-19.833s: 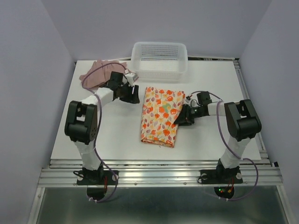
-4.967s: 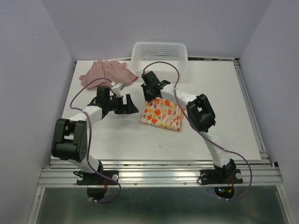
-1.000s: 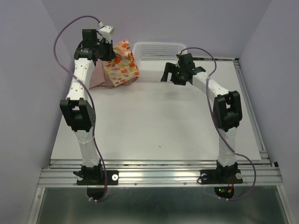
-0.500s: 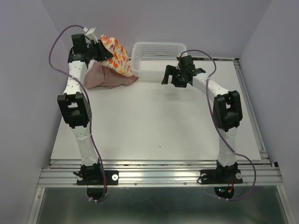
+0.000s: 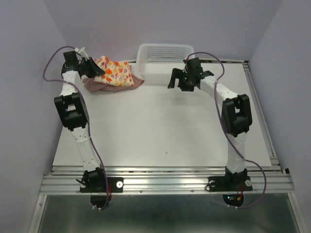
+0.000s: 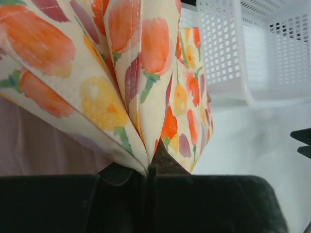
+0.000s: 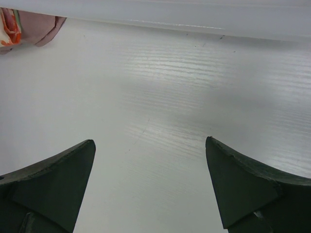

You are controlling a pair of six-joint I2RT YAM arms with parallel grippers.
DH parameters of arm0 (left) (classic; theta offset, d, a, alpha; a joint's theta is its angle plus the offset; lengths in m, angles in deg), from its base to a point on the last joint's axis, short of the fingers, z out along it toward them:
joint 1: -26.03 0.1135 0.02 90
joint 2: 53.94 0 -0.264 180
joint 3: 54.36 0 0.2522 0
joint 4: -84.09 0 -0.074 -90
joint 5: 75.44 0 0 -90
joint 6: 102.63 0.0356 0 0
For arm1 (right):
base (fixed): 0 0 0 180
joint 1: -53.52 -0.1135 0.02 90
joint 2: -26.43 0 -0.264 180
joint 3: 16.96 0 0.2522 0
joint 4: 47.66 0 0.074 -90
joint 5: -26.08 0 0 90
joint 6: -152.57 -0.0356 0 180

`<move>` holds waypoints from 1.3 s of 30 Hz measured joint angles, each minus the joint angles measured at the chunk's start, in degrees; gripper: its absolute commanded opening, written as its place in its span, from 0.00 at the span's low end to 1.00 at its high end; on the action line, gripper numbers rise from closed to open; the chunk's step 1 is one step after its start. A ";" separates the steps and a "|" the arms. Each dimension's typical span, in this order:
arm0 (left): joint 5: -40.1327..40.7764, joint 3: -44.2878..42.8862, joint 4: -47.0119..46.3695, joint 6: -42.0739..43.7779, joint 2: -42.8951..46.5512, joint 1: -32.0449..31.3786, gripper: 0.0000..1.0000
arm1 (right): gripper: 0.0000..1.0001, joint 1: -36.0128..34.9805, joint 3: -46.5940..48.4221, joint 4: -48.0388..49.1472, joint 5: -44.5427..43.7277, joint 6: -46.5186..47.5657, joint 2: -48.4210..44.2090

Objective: Fold and stack the skirts
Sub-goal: Neatly place the folded skirt to the corner

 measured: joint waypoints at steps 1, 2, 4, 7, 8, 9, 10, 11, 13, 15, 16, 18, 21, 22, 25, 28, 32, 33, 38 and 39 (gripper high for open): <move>0.15 0.00 0.37 0.50 -0.15 0.20 0.02 | 1.00 0.00 0.00 -0.15 0.07 0.00 0.00; 0.42 0.00 1.22 1.38 -0.37 0.81 0.05 | 1.00 0.00 0.00 -0.22 0.20 0.00 0.00; 0.68 0.00 1.95 2.82 -0.39 1.27 0.13 | 1.00 0.00 0.02 -0.28 0.50 0.00 0.00; 1.55 0.00 2.08 4.76 -0.39 1.51 0.28 | 1.00 0.00 0.00 -0.28 0.90 0.00 0.00; 1.90 0.00 2.19 5.16 -0.39 1.51 0.32 | 1.00 0.00 0.00 -0.28 0.98 0.00 0.00; 2.51 0.00 2.25 5.90 -0.52 1.51 0.39 | 1.00 0.00 0.00 -0.31 1.05 0.00 0.00; 3.13 -0.11 2.34 6.40 -0.59 1.49 0.44 | 1.00 0.00 0.00 -0.31 1.05 0.02 0.00; 4.09 -0.11 2.27 6.91 -0.68 1.36 0.47 | 1.00 0.00 0.00 -0.31 1.05 0.04 0.00; 6.36 -0.35 2.58 8.33 -0.98 1.22 0.54 | 1.00 0.00 0.00 -0.31 1.05 0.20 0.00; 8.41 -1.11 2.80 9.84 -1.42 1.20 0.57 | 1.00 0.00 0.00 -0.31 1.05 0.22 0.00; 10.10 -1.22 2.80 10.69 -1.49 1.14 0.57 | 1.00 0.00 0.00 -0.31 1.07 0.22 0.00; 12.20 -1.36 2.78 11.98 -1.49 1.05 0.59 | 1.00 0.00 0.00 -0.31 1.11 0.22 0.00; 16.22 -1.49 2.64 14.25 -1.42 0.42 0.84 | 1.00 0.00 0.00 -0.31 1.14 0.22 0.00; 17.88 -1.49 2.49 15.28 -1.36 0.04 0.86 | 1.00 0.00 0.00 -0.31 1.18 0.22 0.00; 24.61 -1.40 1.99 17.73 -0.90 -1.20 0.99 | 1.00 0.00 0.00 -0.31 1.20 0.66 0.00; 32.83 1.70 -0.04 20.98 2.14 -3.28 0.98 | 1.00 0.00 0.00 -0.33 1.07 1.92 -0.04; 40.59 6.64 -4.07 25.00 8.74 -6.58 0.98 | 1.00 0.00 -0.02 -0.42 0.00 3.98 -0.61; 42.12 7.76 -5.20 25.88 10.78 -7.30 0.98 | 1.00 0.00 -0.07 -0.42 -0.31 4.50 -0.94; 45.51 7.85 -9.18 27.74 18.95 -9.38 0.98 | 1.00 0.63 -1.01 -0.74 -2.29 8.48 -4.90; 45.81 7.50 -9.51 27.63 20.28 -9.35 0.98 | 1.00 1.01 -1.38 -0.83 -2.78 9.57 -6.32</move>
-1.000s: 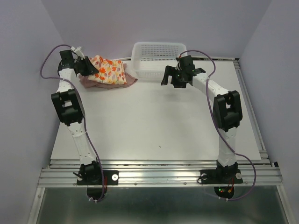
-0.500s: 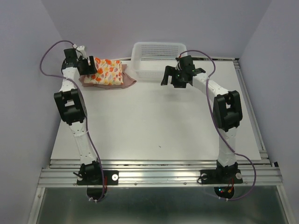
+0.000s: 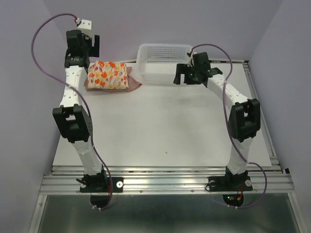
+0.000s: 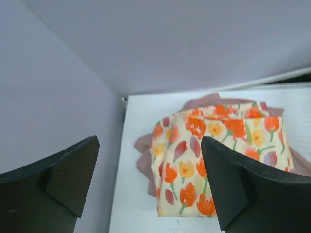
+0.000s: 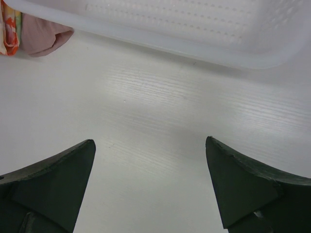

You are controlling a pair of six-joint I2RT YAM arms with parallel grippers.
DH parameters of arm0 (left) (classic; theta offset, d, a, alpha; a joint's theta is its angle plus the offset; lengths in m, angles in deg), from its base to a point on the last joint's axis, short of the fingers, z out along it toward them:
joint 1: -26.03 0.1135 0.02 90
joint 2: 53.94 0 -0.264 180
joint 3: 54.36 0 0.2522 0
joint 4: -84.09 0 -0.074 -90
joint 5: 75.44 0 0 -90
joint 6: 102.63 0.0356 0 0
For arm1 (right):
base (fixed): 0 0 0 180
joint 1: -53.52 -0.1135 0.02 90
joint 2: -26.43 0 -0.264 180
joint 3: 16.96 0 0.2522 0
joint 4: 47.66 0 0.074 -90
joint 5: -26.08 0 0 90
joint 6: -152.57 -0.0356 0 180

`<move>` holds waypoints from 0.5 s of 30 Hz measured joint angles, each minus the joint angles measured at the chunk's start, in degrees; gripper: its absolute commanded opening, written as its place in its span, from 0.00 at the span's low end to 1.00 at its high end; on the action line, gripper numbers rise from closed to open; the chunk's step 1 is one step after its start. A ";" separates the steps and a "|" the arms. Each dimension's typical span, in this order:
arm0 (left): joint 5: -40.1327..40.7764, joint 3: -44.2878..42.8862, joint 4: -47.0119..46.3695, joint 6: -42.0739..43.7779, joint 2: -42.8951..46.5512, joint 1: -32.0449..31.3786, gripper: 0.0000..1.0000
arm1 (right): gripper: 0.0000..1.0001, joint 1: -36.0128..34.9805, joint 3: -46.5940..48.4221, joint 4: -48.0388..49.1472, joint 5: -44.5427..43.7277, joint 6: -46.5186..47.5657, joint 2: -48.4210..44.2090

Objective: Fold and stack the skirts
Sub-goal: Neatly place the folded skirt to the corner

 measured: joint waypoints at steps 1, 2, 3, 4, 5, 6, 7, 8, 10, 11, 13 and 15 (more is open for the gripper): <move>0.26 -0.70 -0.15 -0.20 1.53 0.15 0.99 | 1.00 0.42 -0.33 0.02 -0.33 0.96 -1.29; -0.09 -1.51 -0.15 -0.20 3.02 0.35 0.98 | 1.00 1.01 -1.16 0.39 -0.52 1.88 -2.93; -1.03 -2.64 0.59 0.00 4.26 0.52 0.99 | 1.00 2.03 -2.10 0.50 -0.66 3.08 -5.01; -2.01 -3.30 1.03 0.33 5.20 0.68 0.99 | 1.00 2.78 -3.08 0.66 -0.66 4.00 -6.43; -3.63 -3.54 1.97 0.92 7.19 0.74 0.99 | 1.00 3.87 -4.42 0.72 -0.48 4.83 -8.33; -4.50 -3.34 3.28 1.49 8.98 0.61 0.99 | 1.00 5.46 -6.10 0.66 -0.31 6.03 -10.82; -4.70 -2.78 3.65 1.86 10.36 0.35 0.99 | 1.00 6.43 -7.21 0.72 -0.22 6.71 -12.28; -4.76 0.39 3.69 2.69 13.97 -0.83 0.99 | 1.00 7.61 -9.29 1.05 0.04 7.78 -14.36; -3.06 7.30 3.63 3.56 19.96 -4.70 0.99 | 1.00 10.40 -14.03 1.31 0.39 9.29 -19.52; -2.47 9.73 3.32 3.74 21.75 -6.03 0.99 | 1.00 11.06 -15.58 1.40 0.55 9.73 -20.90; -1.16 18.62 4.70 3.87 28.17 -12.24 0.99 | 1.00 12.00 -23.08 1.77 1.22 10.60 -26.84; -0.79 26.82 4.31 2.89 32.48 -17.97 0.99 | 1.00 11.65 -28.72 2.34 2.34 11.02 -31.06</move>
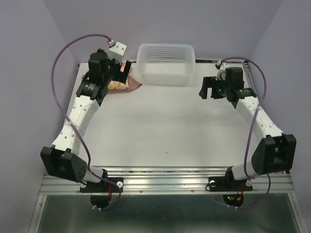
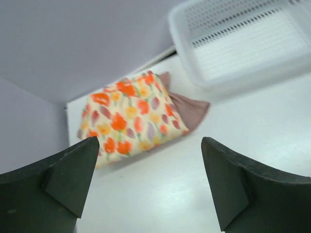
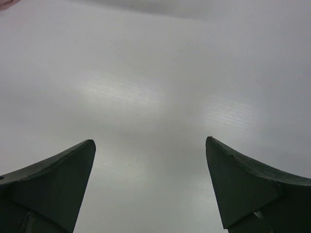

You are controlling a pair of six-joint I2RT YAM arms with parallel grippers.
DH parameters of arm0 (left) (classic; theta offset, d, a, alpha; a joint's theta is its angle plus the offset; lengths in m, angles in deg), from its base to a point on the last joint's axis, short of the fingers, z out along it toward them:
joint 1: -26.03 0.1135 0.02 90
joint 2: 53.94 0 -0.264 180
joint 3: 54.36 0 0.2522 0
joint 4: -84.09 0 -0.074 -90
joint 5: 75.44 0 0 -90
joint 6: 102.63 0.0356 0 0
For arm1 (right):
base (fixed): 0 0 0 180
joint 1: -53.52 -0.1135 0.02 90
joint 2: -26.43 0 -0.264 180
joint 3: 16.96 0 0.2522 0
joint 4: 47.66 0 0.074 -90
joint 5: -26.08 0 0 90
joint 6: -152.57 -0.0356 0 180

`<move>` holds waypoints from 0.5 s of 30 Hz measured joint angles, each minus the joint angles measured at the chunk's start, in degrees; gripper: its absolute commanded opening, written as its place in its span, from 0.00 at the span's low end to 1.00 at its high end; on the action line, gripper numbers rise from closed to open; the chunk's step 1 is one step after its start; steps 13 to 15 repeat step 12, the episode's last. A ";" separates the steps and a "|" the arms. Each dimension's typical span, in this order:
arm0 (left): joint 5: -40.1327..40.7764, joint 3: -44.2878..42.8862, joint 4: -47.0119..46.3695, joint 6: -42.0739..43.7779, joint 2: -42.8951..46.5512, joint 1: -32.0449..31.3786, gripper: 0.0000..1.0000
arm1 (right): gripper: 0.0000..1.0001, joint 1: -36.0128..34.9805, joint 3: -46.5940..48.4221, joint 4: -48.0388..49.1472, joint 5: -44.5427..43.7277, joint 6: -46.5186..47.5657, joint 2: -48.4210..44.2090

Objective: Fold and stack the skirts
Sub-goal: Neatly place the folded skirt to the corner

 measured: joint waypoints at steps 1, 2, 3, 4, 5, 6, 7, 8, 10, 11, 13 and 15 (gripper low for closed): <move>0.02 3.32 0.07 -0.68 1.36 -1.44 0.99 | 1.00 -0.09 -3.02 -0.04 0.61 -0.04 -1.99; 0.07 6.78 0.17 -1.42 2.54 -2.54 0.99 | 1.00 -0.33 -6.54 -0.13 1.31 -0.09 -4.20; 0.17 10.69 -0.07 -2.23 3.67 -3.21 0.99 | 1.00 -0.44 -8.76 -0.26 1.75 -0.09 -5.55; 0.33 13.68 -0.02 -2.91 4.55 -3.56 0.99 | 1.00 -0.61 -11.54 0.02 2.29 -0.11 -7.06; 0.39 16.35 -0.33 -3.56 5.16 -3.63 0.99 | 1.00 -0.68 -13.68 0.39 2.62 -0.13 -8.04; 0.39 19.85 0.17 -4.35 6.03 -3.76 0.99 | 1.00 -0.72 -16.35 0.33 3.04 -0.13 -9.27; 0.35 22.16 0.55 -4.98 6.71 -3.82 0.99 | 1.00 -0.72 -17.99 0.37 3.21 -0.11 -9.86; 0.37 23.45 0.90 -5.38 7.13 -3.85 0.99 | 1.00 -0.72 -19.21 0.72 3.34 -0.11 -10.19; 0.35 26.82 0.46 -5.97 8.85 -3.82 0.99 | 1.00 -0.72 -21.84 1.31 3.52 -0.09 -11.37; 0.33 27.63 0.52 -6.08 9.68 -3.85 0.98 | 1.00 -0.72 -22.40 1.31 3.65 -0.09 -11.78; 0.33 28.39 0.37 -6.19 10.60 -3.85 0.98 | 1.00 -0.72 -22.84 1.25 3.76 -0.11 -12.31; 0.33 28.39 0.37 -6.19 10.60 -3.85 0.98 | 1.00 -0.72 -22.84 1.25 3.76 -0.11 -12.31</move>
